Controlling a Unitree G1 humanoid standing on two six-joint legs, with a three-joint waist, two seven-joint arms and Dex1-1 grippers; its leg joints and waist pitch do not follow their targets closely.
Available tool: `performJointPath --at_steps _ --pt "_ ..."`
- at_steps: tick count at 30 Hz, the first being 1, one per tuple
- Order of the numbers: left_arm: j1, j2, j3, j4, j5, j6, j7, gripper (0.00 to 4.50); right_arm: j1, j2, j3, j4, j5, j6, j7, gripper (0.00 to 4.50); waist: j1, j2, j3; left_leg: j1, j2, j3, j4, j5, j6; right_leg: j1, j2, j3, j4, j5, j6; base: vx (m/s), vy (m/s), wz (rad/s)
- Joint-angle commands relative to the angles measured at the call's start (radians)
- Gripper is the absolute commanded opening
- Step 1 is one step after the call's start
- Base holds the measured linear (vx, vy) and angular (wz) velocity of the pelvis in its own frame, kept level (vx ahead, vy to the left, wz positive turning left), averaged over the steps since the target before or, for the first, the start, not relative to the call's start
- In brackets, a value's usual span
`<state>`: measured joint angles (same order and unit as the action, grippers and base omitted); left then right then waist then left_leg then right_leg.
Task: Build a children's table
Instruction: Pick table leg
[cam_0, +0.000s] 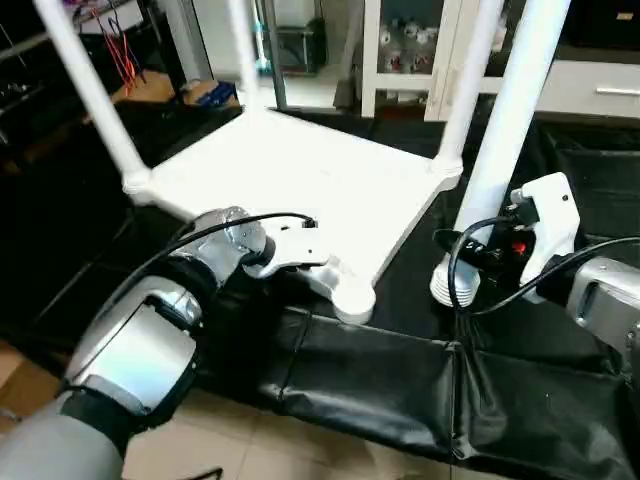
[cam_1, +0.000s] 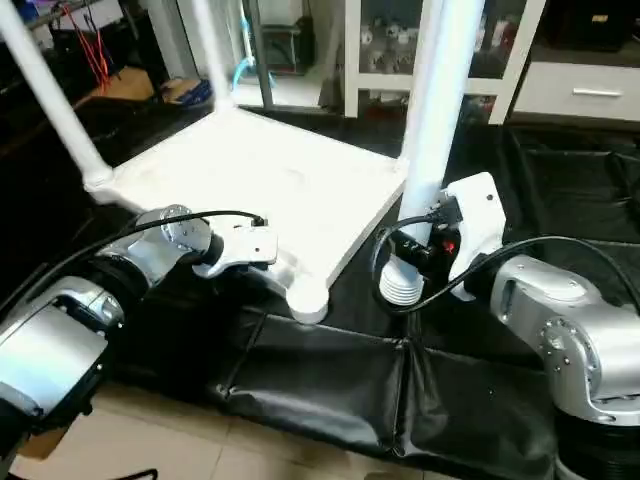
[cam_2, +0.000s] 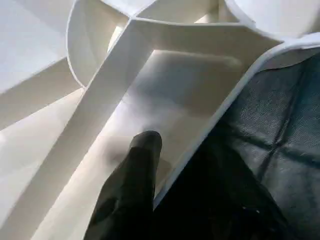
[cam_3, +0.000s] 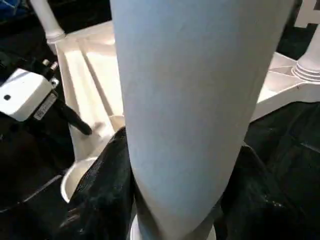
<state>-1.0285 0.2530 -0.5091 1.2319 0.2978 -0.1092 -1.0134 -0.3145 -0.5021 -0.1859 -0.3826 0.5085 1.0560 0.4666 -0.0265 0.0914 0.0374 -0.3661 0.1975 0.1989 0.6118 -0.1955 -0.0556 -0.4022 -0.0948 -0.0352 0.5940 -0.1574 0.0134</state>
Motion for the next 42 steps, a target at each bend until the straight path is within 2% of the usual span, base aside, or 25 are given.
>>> performJointPath --at_steps 1,2,3,4,7,8,10,11,13,15,16,18,19,21,24,25,26,29,30,32,35,36,38,40,42 --pt "0.073 -0.010 0.029 0.061 -0.046 0.101 0.002 1.12 -0.004 0.006 0.013 -0.001 0.014 -0.019 0.006 1.86 0.004 -0.043 -0.054 0.005 0.007 -0.016 -0.070 -0.206 0.051 0.044 -0.034 0.018 -0.089 -0.421 -0.192 0.000 0.000 0.00" --pt "0.085 -0.016 0.060 0.053 -0.064 0.160 0.008 1.10 -0.001 0.015 0.024 0.004 0.013 -0.026 0.005 1.86 0.002 -0.060 -0.053 0.004 0.007 -0.014 -0.071 -0.215 0.050 0.043 -0.033 0.017 -0.092 -0.448 -0.182 0.000 0.000 0.00" --pt "0.085 -0.016 0.061 0.052 -0.064 0.163 0.008 1.09 -0.001 0.015 0.024 0.004 0.013 -0.027 0.005 1.86 0.003 -0.052 -0.051 0.004 0.005 -0.019 -0.072 -0.226 0.043 0.042 -0.036 0.016 -0.096 -0.499 -0.164 0.000 0.000 0.00" --pt "0.092 -0.019 0.082 0.042 -0.074 0.209 0.016 1.09 -0.002 0.020 0.032 0.008 0.013 -0.030 0.005 1.86 -0.001 -0.059 -0.051 0.001 0.003 -0.022 -0.074 -0.239 0.039 0.043 -0.036 0.014 -0.099 -0.545 -0.139 0.000 0.000 0.00" --pt "0.104 -0.021 0.119 0.016 -0.092 0.297 0.056 1.06 -0.010 0.028 0.046 0.020 0.011 -0.039 0.010 1.86 -0.011 -0.056 -0.046 0.002 -0.002 -0.031 -0.076 -0.286 0.027 0.037 -0.037 0.006 -0.109 -0.635 -0.096 0.000 0.000 0.00" --pt "0.104 -0.021 0.119 0.016 -0.092 0.297 0.056 1.05 -0.010 0.028 0.046 0.020 0.011 -0.039 0.010 1.86 -0.016 -0.060 -0.046 0.003 -0.002 -0.032 -0.077 -0.300 0.025 0.035 -0.035 0.005 -0.112 -0.649 -0.089 0.000 0.000 0.00" --pt "0.108 -0.024 0.138 0.002 -0.102 0.330 0.089 1.03 -0.013 0.034 0.053 0.024 0.009 -0.042 0.012 1.86 -0.033 -0.063 -0.044 -0.002 -0.009 -0.046 -0.079 -0.347 0.020 0.037 -0.036 -0.006 -0.119 -0.702 -0.056 0.000 0.000 0.00" --pt "0.115 -0.024 0.140 -0.017 -0.100 0.341 0.098 1.03 -0.015 0.038 0.057 0.028 0.007 -0.045 0.012 1.86 -0.036 -0.063 -0.043 -0.003 -0.010 -0.050 -0.081 -0.356 0.020 0.038 -0.037 -0.009 -0.122 -0.710 -0.050 0.000 0.000 0.00" --pt "0.128 -0.025 0.146 -0.041 -0.106 0.351 0.095 0.99 -0.016 0.044 0.062 0.033 0.004 -0.051 0.012 1.86 -0.057 -0.061 -0.043 -0.006 -0.013 -0.061 -0.085 -0.394 0.025 0.039 -0.037 -0.023 -0.131 -0.711 -0.040 0.000 0.000 0.00" --pt "0.149 -0.028 0.154 -0.085 -0.113 0.370 0.075 0.95 -0.014 0.055 0.061 0.039 0.004 -0.057 0.007 1.86 -0.074 -0.059 -0.044 -0.002 -0.010 -0.065 -0.089 -0.429 0.030 0.041 -0.042 -0.036 -0.138 -0.697 -0.050 0.000 0.000 0.00" --pt "0.151 -0.029 0.154 -0.088 -0.113 0.372 0.074 0.88 -0.014 0.056 0.061 0.039 0.004 -0.057 0.007 1.86 -0.085 -0.052 -0.044 -0.002 -0.006 -0.071 -0.092 -0.456 0.031 0.041 -0.045 -0.041 -0.139 -0.668 -0.064 0.000 0.000 0.00" --pt "0.180 -0.031 0.160 -0.155 -0.115 0.403 0.069 0.84 -0.014 0.084 0.048 0.048 0.009 -0.064 -0.016 1.86 -0.094 -0.050 -0.045 -0.001 -0.002 -0.074 -0.096 -0.472 0.029 0.044 -0.046 -0.043 -0.139 -0.630 -0.078 0.000 0.000 0.00" --pt "0.201 -0.028 0.157 -0.198 -0.110 0.416 0.067 0.80 -0.014 0.106 0.036 0.055 0.012 -0.072 -0.036 1.86 -0.106 -0.057 -0.042 -0.003 0.000 -0.075 -0.101 -0.492 0.032 0.042 -0.047 -0.044 -0.139 -0.602 -0.097 0.000 0.000 0.00" --pt "0.210 -0.027 0.154 -0.214 -0.107 0.427 0.070 0.72 -0.015 0.129 0.019 0.062 0.017 -0.075 -0.056 1.86 -0.116 -0.058 -0.042 0.006 -0.004 -0.074 -0.097 -0.523 0.024 0.035 -0.049 -0.046 -0.143 -0.625 -0.097 0.000 0.000 0.00" --pt "0.230 -0.032 0.168 -0.247 -0.108 0.502 0.111 0.66 -0.027 0.209 -0.039 0.084 0.030 -0.053 -0.142 1.86 -0.124 -0.060 -0.042 0.008 -0.006 -0.073 -0.097 -0.528 0.020 0.031 -0.053 -0.047 -0.145 -0.626 -0.099 0.000 0.000 0.00" --pt "0.253 -0.030 0.166 -0.293 -0.107 0.540 0.121 0.63 -0.028 0.225 -0.037 0.089 0.027 -0.048 -0.160 1.86 -0.135 -0.075 -0.040 0.001 -0.003 -0.077 -0.101 -0.544 0.014 0.036 -0.056 -0.055 -0.145 -0.632 -0.092 0.000 0.000 0.00" --pt "0.257 -0.029 0.165 -0.300 -0.106 0.546 0.123 0.59 -0.027 0.227 -0.037 0.090 0.026 -0.048 -0.162 1.86 -0.136 -0.063 -0.037 0.004 0.002 -0.082 -0.106 -0.549 0.009 0.034 -0.059 -0.052 -0.140 -0.602 -0.103 0.000 0.000 0.00" --pt "0.287 -0.025 0.165 -0.362 -0.110 0.575 0.121 0.53 -0.027 0.235 -0.029 0.097 0.016 -0.049 -0.173 1.86 -0.148 -0.065 -0.036 0.004 -0.001 -0.085 -0.106 -0.592 -0.003 0.036 -0.061 -0.058 -0.144 -0.632 -0.086 0.000 0.000 0.00" --pt "0.292 -0.023 0.164 -0.370 -0.109 0.571 0.118 0.52 -0.027 0.236 -0.029 0.098 0.016 -0.050 -0.173 1.86 -0.150 -0.065 -0.038 0.003 -0.002 -0.086 -0.105 -0.587 -0.005 0.038 -0.063 -0.057 -0.144 -0.635 -0.082 0.000 0.000 0.00" --pt "0.357 0.007 0.135 -0.481 -0.091 0.462 0.075 0.45 -0.033 0.244 -0.031 0.110 0.004 -0.061 -0.181 1.86 -0.161 -0.066 -0.040 -0.011 0.000 -0.089 -0.111 -0.561 0.001 0.042 -0.067 -0.054 -0.140 -0.631 -0.081 0.000 0.000 0.00" --pt "0.380 0.024 0.127 -0.523 -0.087 0.382 0.069 0.41 -0.042 0.238 -0.035 0.117 -0.002 -0.084 -0.178 1.86 -0.164 -0.065 -0.044 -0.007 -0.001 -0.085 -0.108 -0.543 0.002 0.038 -0.067 -0.048 -0.139 -0.614 -0.086 0.000 0.000 0.00" --pt "0.384 0.028 0.126 -0.535 -0.086 0.377 0.072 0.41 -0.045 0.237 -0.036 0.118 -0.003 -0.089 -0.178 1.86 -0.161 -0.065 -0.047 -0.008 0.002 -0.083 -0.108 -0.511 0.007 0.040 -0.068 -0.042 -0.133 -0.557 -0.105 0.000 0.000 0.00" --pt "0.394 0.064 0.122 -0.597 -0.094 0.361 0.041 0.81 -0.053 0.217 -0.039 0.111 0.005 -0.113 -0.159 1.86 -0.154 -0.063 -0.051 -0.011 0.009 -0.075 -0.111 -0.444 0.021 0.045 -0.062 -0.034 -0.118 -0.417 -0.153 0.000 0.000 0.00" --pt "0.405 0.086 0.122 -0.650 -0.106 0.383 0.008 0.89 -0.057 0.208 -0.048 0.106 0.013 -0.113 -0.153 1.86 -0.152 -0.068 -0.053 -0.016 0.011 -0.072 -0.112 -0.407 0.031 0.049 -0.060 -0.032 -0.110 -0.365 -0.171 0.030 -0.012 0.06" --pt "0.422 0.107 0.128 -0.717 -0.132 0.413 -0.042 1.00 -0.061 0.200 -0.053 0.104 0.017 -0.110 -0.147 1.86 -0.144 -0.064 -0.057 -0.013 0.009 -0.063 -0.104 -0.341 0.047 0.051 -0.062 -0.026 -0.101 -0.297 -0.197 0.031 -0.020 0.03"
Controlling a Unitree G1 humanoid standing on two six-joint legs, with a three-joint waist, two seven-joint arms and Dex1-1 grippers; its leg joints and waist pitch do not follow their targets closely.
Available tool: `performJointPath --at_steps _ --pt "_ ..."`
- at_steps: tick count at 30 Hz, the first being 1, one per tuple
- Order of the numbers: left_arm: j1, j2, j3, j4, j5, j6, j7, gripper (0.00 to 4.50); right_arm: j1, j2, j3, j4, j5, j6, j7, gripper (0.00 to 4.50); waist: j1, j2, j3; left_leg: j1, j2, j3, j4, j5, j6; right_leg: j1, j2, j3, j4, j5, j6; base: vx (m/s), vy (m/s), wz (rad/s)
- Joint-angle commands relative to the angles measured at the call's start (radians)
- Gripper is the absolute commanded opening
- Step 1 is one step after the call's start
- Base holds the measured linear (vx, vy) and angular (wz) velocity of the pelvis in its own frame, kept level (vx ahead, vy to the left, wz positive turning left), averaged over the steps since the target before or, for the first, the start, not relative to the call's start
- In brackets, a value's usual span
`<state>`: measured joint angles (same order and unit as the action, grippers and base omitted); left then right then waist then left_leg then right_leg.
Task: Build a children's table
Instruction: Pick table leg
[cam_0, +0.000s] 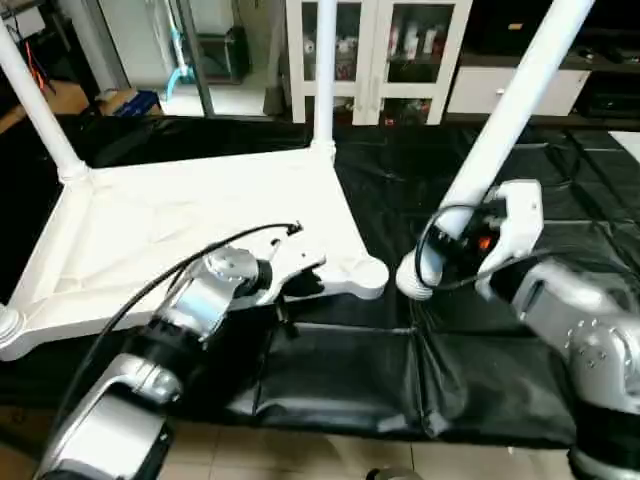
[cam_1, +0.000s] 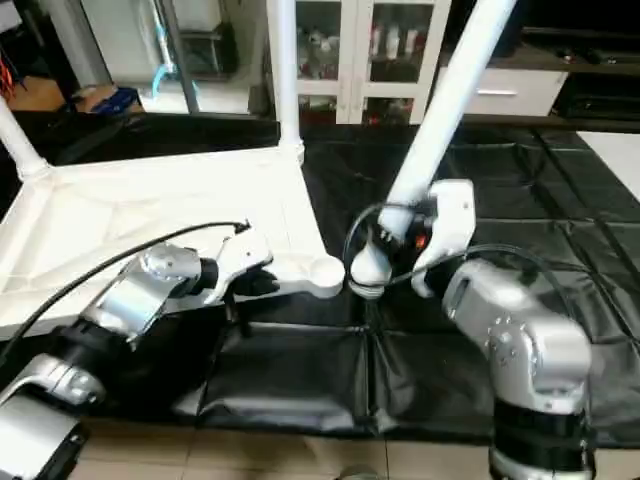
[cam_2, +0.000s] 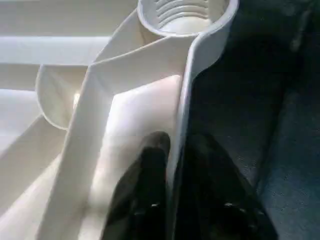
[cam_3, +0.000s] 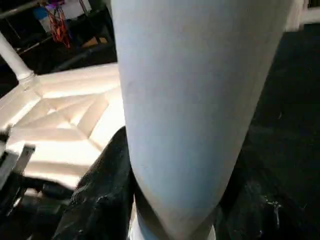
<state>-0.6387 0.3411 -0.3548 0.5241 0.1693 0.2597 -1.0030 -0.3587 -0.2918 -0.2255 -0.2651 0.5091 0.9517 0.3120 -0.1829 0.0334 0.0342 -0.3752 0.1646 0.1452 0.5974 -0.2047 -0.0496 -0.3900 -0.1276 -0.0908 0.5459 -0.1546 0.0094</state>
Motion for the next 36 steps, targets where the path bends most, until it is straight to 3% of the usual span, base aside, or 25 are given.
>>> performJointPath --at_steps 1,2,3,4,5,6,7,8,10,11,13,14,17,18,19,23,24,26,29,35,36 --pt "0.044 0.036 -0.026 -0.055 -0.015 0.046 -0.077 1.14 -0.018 -0.018 -0.018 -0.013 0.020 -0.002 0.014 1.86 0.020 -0.014 -0.061 -0.009 0.043 -0.004 -0.081 -0.219 0.072 0.047 -0.029 0.030 -0.040 -0.197 -0.219 0.000 0.000 0.00" --pt "0.044 0.036 -0.026 -0.055 -0.015 0.046 -0.077 1.26 -0.018 -0.018 -0.018 -0.013 0.020 -0.002 0.014 1.86 0.025 -0.017 -0.067 -0.010 0.039 0.000 -0.068 -0.130 0.104 0.048 -0.026 0.032 -0.028 -0.106 -0.235 0.070 -0.048 0.04" --pt "0.052 0.052 -0.032 -0.079 -0.018 0.026 -0.100 1.31 -0.019 -0.024 -0.017 -0.012 0.022 0.000 0.022 1.86 0.031 -0.022 -0.069 -0.009 0.038 0.001 -0.063 -0.088 0.124 0.047 -0.026 0.033 -0.023 -0.064 -0.244 0.072 -0.051 0.02" --pt "0.060 0.068 -0.037 -0.097 -0.014 -0.008 -0.115 1.33 -0.021 -0.031 -0.016 -0.012 0.026 0.002 0.034 1.86 0.041 -0.022 -0.077 -0.012 0.039 0.000 -0.054 0.018 0.170 0.054 -0.027 0.032 -0.006 0.044 -0.267 0.112 -0.076 0.03" --pt "0.063 0.074 -0.038 -0.104 -0.012 -0.032 -0.119 1.36 -0.021 -0.035 -0.014 -0.012 0.029 0.002 0.043 1.86 0.048 -0.019 -0.078 -0.009 0.040 0.002 -0.049 0.064 0.194 0.052 -0.026 0.032 0.000 0.092 -0.280 0.076 -0.051 0.02" --pt "0.065 0.075 -0.036 -0.106 -0.009 -0.065 -0.112 1.36 -0.022 -0.041 -0.013 -0.012 0.035 0.003 0.057 1.86 0.053 -0.025 -0.078 -0.007 0.039 0.003 -0.044 0.100 0.219 0.049 -0.024 0.033 0.004 0.130 -0.291 0.069 -0.049 -0.01" --pt "0.066 0.071 -0.030 -0.102 -0.007 -0.087 -0.101 1.62 -0.023 -0.044 -0.012 -0.012 0.038 0.002 0.065 1.86 0.072 -0.027 -0.078 -0.007 0.038 0.007 -0.037 0.153 0.261 0.048 -0.024 0.036 0.014 0.183 -0.311 0.000 0.000 0.00" --pt "0.057 0.053 -0.018 -0.079 -0.008 -0.125 -0.071 1.62 -0.021 -0.050 -0.005 -0.016 0.048 -0.002 0.089 1.86 0.084 -0.029 -0.076 -0.005 0.041 0.009 -0.037 0.145 0.273 0.046 -0.022 0.034 0.014 0.146 -0.317 0.000 0.000 0.00" --pt "0.043 0.026 -0.007 -0.053 -0.015 -0.164 -0.033 1.80 -0.016 -0.065 0.009 -0.020 0.064 -0.016 0.134 1.86 0.098 -0.031 -0.073 -0.002 0.046 0.011 -0.040 0.106 0.266 0.045 -0.022 0.035 0.011 0.079 -0.317 0.000 0.000 0.00" --pt "0.038 0.019 -0.007 -0.047 -0.016 -0.176 -0.022 1.83 -0.014 -0.072 0.017 -0.022 0.069 -0.022 0.152 1.86 0.108 -0.029 -0.070 0.003 0.051 0.013 -0.042 0.068 0.247 0.042 -0.021 0.036 0.007 0.017 -0.313 0.000 0.000 0.00" --pt "0.042 0.019 -0.013 -0.072 -0.025 -0.155 -0.031 1.85 -0.013 -0.082 0.022 -0.023 0.073 -0.031 0.167 1.85 0.129 -0.028 -0.061 0.010 0.059 0.020 -0.050 -0.013 0.183 0.033 -0.017 0.040 -0.001 -0.095 -0.295 0.000 0.000 0.00" --pt "0.046 0.020 -0.015 -0.081 -0.028 -0.152 -0.037 1.85 -0.013 -0.083 0.023 -0.024 0.075 -0.032 0.169 1.85 0.130 -0.029 -0.059 0.010 0.060 0.022 -0.052 -0.036 0.163 0.032 -0.015 0.041 -0.003 -0.119 -0.288 0.000 0.000 0.00" --pt "0.058 0.010 -0.001 -0.110 -0.062 -0.159 -0.053 1.85 -0.016 -0.093 0.019 -0.027 0.080 -0.028 0.176 1.85 0.141 -0.036 -0.053 0.014 0.058 0.033 -0.060 -0.147 0.057 0.026 -0.009 0.051 -0.009 -0.212 -0.244 0.000 0.000 0.00" --pt "0.058 0.009 0.000 -0.111 -0.063 -0.160 -0.053 1.85 -0.015 -0.093 0.019 -0.027 0.080 -0.028 0.176 1.85 0.141 -0.036 -0.053 0.014 0.058 0.033 -0.060 -0.147 0.057 0.026 -0.009 0.051 -0.009 -0.212 -0.244 0.000 0.000 0.00" --pt "0.057 0.006 0.002 -0.109 -0.066 -0.169 -0.055 1.85 -0.015 -0.096 0.020 -0.028 0.080 -0.029 0.179 1.85 0.144 -0.038 -0.053 0.017 0.057 0.036 -0.063 -0.169 0.034 0.023 -0.008 0.058 -0.012 -0.241 -0.227 0.000 0.000 0.00" --pt "0.038 0.002 -0.005 -0.061 -0.051 -0.211 -0.047 1.85 -0.012 -0.107 0.021 -0.033 0.082 -0.029 0.190 1.85 0.146 -0.040 -0.054 0.016 0.054 0.041 -0.063 -0.175 0.027 0.022 -0.005 0.064 -0.015 -0.244 -0.207 0.000 0.000 0.00" --pt "0.032 0.000 -0.006 -0.046 -0.045 -0.222 -0.040 1.85 -0.011 -0.109 0.022 -0.035 0.083 -0.030 0.194 1.85 0.147 -0.036 -0.054 0.016 0.054 0.041 -0.063 -0.169 0.029 0.022 -0.005 0.066 -0.013 -0.238 -0.205 0.000 0.000 0.00" --pt "0.019 -0.001 -0.006 -0.012 -0.038 -0.249 -0.032 1.85 -0.007 -0.116 0.027 -0.035 0.083 -0.038 0.206 1.85 0.148 -0.040 -0.056 0.014 0.052 0.042 -0.061 -0.160 0.034 0.022 -0.003 0.071 -0.013 -0.232 -0.201 0.000 0.000 0.00" --pt "0.001 0.004 -0.018 0.035 -0.020 -0.276 -0.021 1.85 0.000 -0.124 0.038 -0.036 0.083 -0.051 0.211 1.85 0.154 -0.041 -0.060 0.013 0.050 0.045 -0.056 -0.113 0.055 0.024 0.000 0.077 -0.007 -0.171 -0.216 0.000 0.000 0.00" --pt "-0.047 -0.006 -0.050 0.139 0.029 -0.319 0.020 1.85 0.007 -0.132 0.054 -0.035 0.071 -0.066 0.224 1.85 0.167 -0.040 -0.061 0.017 0.051 0.046 -0.054 -0.102 0.065 0.023 0.000 0.077 -0.006 -0.159 -0.223 0.000 0.000 0.00" --pt "-0.054 -0.010 -0.052 0.151 0.032 -0.317 0.020 1.85 0.006 -0.132 0.056 -0.035 0.069 -0.067 0.225 1.85 0.170 -0.036 -0.060 0.016 0.052 0.045 -0.056 -0.100 0.063 0.024 -0.001 0.077 -0.005 -0.156 -0.227 0.000 0.000 0.00"
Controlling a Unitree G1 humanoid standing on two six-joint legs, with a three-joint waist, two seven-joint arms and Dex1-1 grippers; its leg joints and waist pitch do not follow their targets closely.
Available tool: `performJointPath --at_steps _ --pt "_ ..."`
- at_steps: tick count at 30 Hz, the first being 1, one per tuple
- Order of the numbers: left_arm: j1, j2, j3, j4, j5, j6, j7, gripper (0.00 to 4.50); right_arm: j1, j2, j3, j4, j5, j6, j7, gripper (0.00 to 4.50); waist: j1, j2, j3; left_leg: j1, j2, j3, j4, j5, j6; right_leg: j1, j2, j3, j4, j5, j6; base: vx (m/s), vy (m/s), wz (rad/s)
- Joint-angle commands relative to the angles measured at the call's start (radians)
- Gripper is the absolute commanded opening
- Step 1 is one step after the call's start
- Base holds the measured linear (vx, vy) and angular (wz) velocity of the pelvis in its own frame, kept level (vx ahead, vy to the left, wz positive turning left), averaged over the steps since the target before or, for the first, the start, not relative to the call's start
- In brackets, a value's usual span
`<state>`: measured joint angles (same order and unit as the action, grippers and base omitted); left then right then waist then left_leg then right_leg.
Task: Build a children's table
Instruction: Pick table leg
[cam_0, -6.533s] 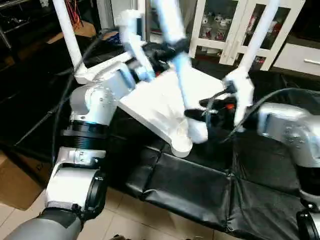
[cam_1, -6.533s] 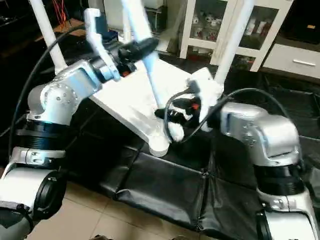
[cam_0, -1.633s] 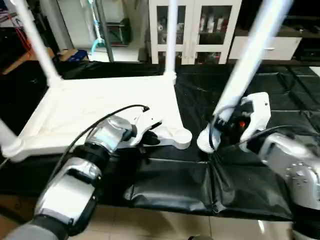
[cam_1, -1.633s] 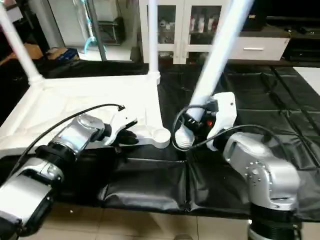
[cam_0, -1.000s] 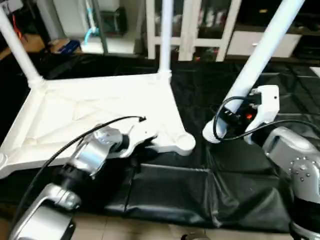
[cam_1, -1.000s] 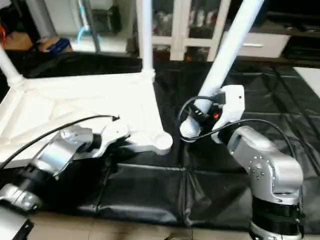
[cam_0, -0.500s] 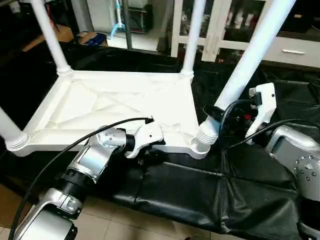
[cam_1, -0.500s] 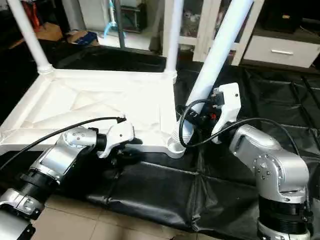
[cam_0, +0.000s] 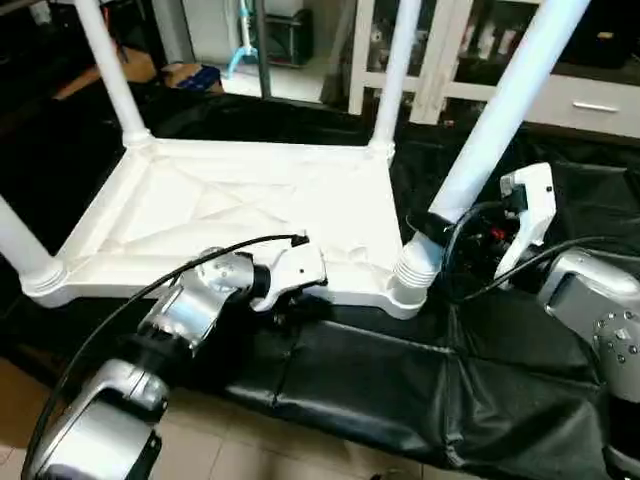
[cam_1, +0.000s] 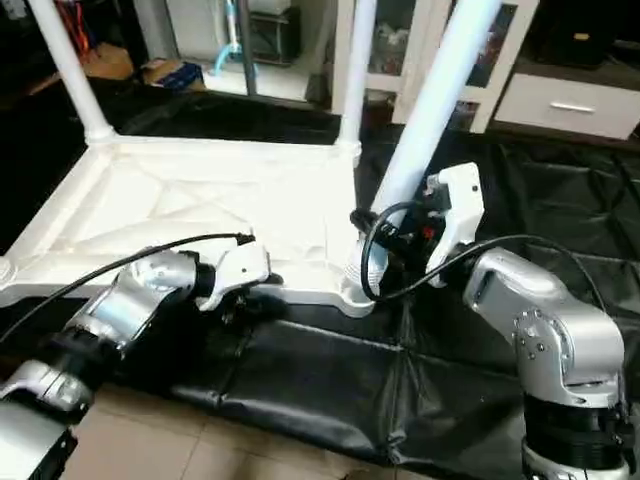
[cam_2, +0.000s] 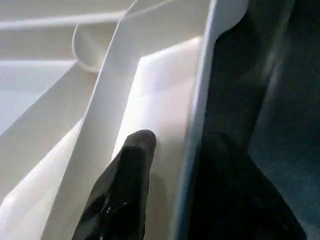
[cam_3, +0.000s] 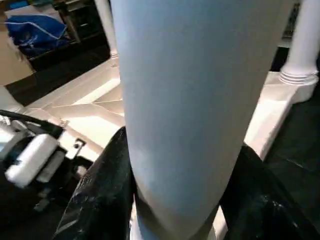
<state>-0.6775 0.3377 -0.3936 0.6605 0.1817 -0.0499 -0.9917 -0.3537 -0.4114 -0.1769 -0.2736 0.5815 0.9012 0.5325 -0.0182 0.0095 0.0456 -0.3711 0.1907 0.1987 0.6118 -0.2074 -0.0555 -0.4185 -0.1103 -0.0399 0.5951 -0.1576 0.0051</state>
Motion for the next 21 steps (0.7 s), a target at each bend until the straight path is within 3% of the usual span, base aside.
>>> performJointPath --at_steps 1,4,5,11,21 --pt "-0.019 -0.009 -0.015 0.023 0.021 -0.006 0.009 1.85 0.001 -0.013 0.009 -0.027 -0.004 -0.017 0.004 1.85 0.005 -0.016 -0.072 0.011 0.026 -0.008 -0.070 -0.094 0.069 0.054 -0.018 0.026 -0.054 -0.146 -0.226 0.000 0.000 0.00" --pt "-0.036 -0.023 -0.010 0.055 0.012 -0.011 -0.005 1.85 0.005 -0.018 0.012 -0.028 -0.005 -0.017 0.009 1.85 0.008 -0.017 -0.071 0.012 0.024 -0.006 -0.069 -0.100 0.069 0.052 -0.018 0.027 -0.056 -0.160 -0.228 0.000 0.000 0.00" --pt "-0.043 -0.033 -0.007 0.070 0.003 -0.015 -0.020 1.85 0.012 -0.029 0.020 -0.029 -0.012 -0.020 0.016 1.85 0.011 -0.011 -0.071 0.014 0.025 -0.007 -0.069 -0.102 0.066 0.052 -0.019 0.027 -0.055 -0.163 -0.228 0.000 0.000 0.00" --pt "-0.063 -0.063 -0.012 0.113 -0.014 -0.037 -0.057 1.85 0.031 -0.056 0.039 -0.025 -0.035 -0.040 0.026 1.85 0.021 -0.016 -0.072 0.012 0.025 -0.007 -0.069 -0.104 0.065 0.055 -0.020 0.027 -0.055 -0.152 -0.230 0.000 0.000 0.00" --pt "-0.100 -0.098 -0.034 0.193 0.015 -0.069 -0.066 1.85 0.040 -0.061 0.049 -0.026 -0.045 -0.052 0.017 1.85 0.021 -0.011 -0.073 0.012 0.026 -0.009 -0.069 -0.112 0.068 0.057 -0.020 0.026 -0.056 -0.139 -0.238 0.000 0.000 0.00"
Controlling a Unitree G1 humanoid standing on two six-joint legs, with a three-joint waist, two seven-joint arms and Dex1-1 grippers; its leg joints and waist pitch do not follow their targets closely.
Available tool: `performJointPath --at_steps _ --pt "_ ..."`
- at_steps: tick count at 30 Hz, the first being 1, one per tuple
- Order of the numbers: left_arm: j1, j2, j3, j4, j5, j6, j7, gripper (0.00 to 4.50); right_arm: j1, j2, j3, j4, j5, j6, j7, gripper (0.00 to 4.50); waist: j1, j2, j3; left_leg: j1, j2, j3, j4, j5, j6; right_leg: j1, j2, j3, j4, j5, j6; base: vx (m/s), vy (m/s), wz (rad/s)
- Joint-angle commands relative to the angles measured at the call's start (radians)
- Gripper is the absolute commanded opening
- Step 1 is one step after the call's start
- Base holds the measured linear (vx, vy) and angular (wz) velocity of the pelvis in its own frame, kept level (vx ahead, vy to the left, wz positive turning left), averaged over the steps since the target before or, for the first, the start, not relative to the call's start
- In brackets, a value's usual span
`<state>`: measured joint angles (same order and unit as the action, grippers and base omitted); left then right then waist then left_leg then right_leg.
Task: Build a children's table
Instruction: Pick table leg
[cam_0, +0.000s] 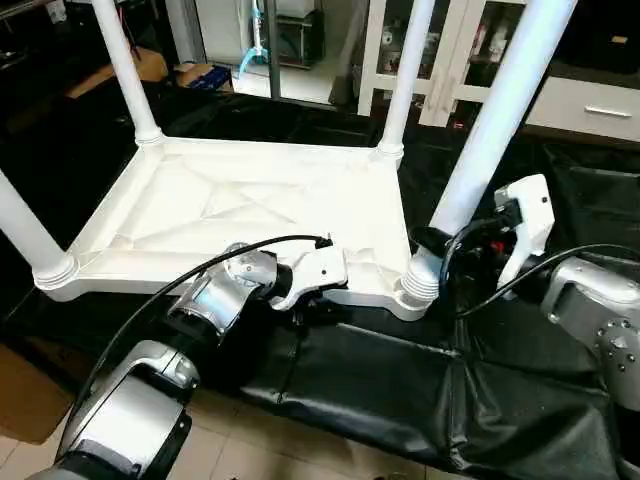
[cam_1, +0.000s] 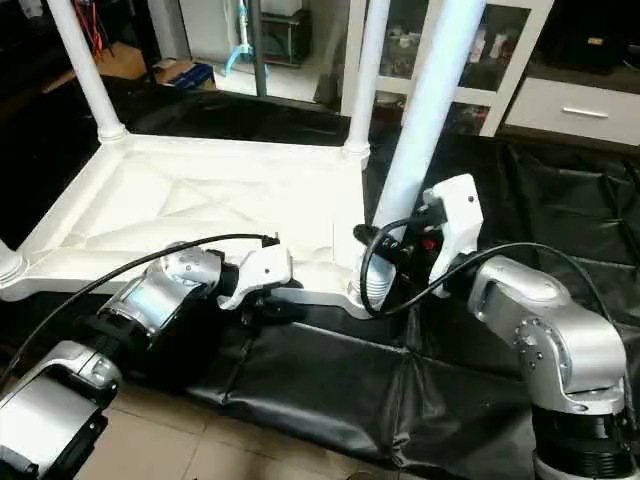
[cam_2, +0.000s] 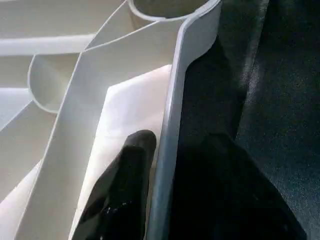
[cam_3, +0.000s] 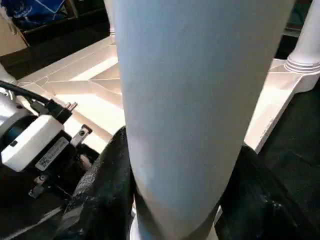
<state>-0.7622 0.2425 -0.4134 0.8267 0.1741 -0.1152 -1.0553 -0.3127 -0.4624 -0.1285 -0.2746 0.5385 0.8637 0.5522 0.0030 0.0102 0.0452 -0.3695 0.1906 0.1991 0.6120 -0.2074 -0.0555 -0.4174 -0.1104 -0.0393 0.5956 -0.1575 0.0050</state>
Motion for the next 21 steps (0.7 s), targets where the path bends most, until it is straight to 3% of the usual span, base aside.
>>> performJointPath --at_steps 1,5,11,16,17,21 --pt "-0.019 -0.006 -0.011 0.035 0.022 -0.006 -0.002 1.85 0.000 -0.011 0.001 -0.025 -0.001 -0.017 -0.003 1.85 0.000 -0.011 -0.071 0.012 0.026 -0.009 -0.070 -0.120 0.067 0.055 -0.019 0.025 -0.059 -0.150 -0.237 0.000 0.000 0.00" --pt "-0.037 -0.016 0.002 0.072 0.016 -0.010 0.008 1.85 0.005 -0.014 0.001 -0.024 -0.003 -0.024 -0.001 1.85 0.000 -0.013 -0.070 0.011 0.025 -0.010 -0.071 -0.135 0.059 0.055 -0.020 0.025 -0.062 -0.178 -0.230 0.000 0.000 0.00" --pt "-0.049 -0.029 0.010 0.125 0.012 -0.021 0.012 1.37 0.014 -0.011 -0.003 -0.001 -0.022 -0.059 0.010 1.85 0.000 -0.014 -0.071 0.011 0.025 -0.010 -0.071 -0.133 0.062 0.056 -0.020 0.025 -0.061 -0.172 -0.232 0.000 0.000 0.00" --pt "-0.040 -0.027 -0.013 0.173 0.036 -0.038 0.007 0.91 0.017 0.012 0.008 0.052 -0.029 -0.108 0.018 1.85 -0.002 -0.014 -0.067 0.012 0.025 -0.010 -0.073 -0.174 0.052 0.053 -0.022 0.024 -0.069 -0.236 -0.219 0.000 0.000 0.00" --pt "-0.033 -0.027 -0.015 0.170 0.034 -0.035 -0.001 0.78 0.017 0.014 0.013 0.058 -0.031 -0.110 0.021 1.85 -0.004 -0.021 -0.068 0.011 0.025 -0.010 -0.074 -0.178 0.050 0.054 -0.021 0.024 -0.071 -0.244 -0.214 0.000 0.000 0.00" --pt "-0.009 -0.024 -0.024 0.161 0.034 -0.037 -0.038 0.58 0.011 0.012 0.028 0.086 -0.034 -0.106 0.026 1.85 -0.003 -0.018 -0.070 0.009 0.026 -0.011 -0.073 -0.147 0.060 0.055 -0.022 0.024 -0.066 -0.213 -0.218 0.000 0.000 0.00"
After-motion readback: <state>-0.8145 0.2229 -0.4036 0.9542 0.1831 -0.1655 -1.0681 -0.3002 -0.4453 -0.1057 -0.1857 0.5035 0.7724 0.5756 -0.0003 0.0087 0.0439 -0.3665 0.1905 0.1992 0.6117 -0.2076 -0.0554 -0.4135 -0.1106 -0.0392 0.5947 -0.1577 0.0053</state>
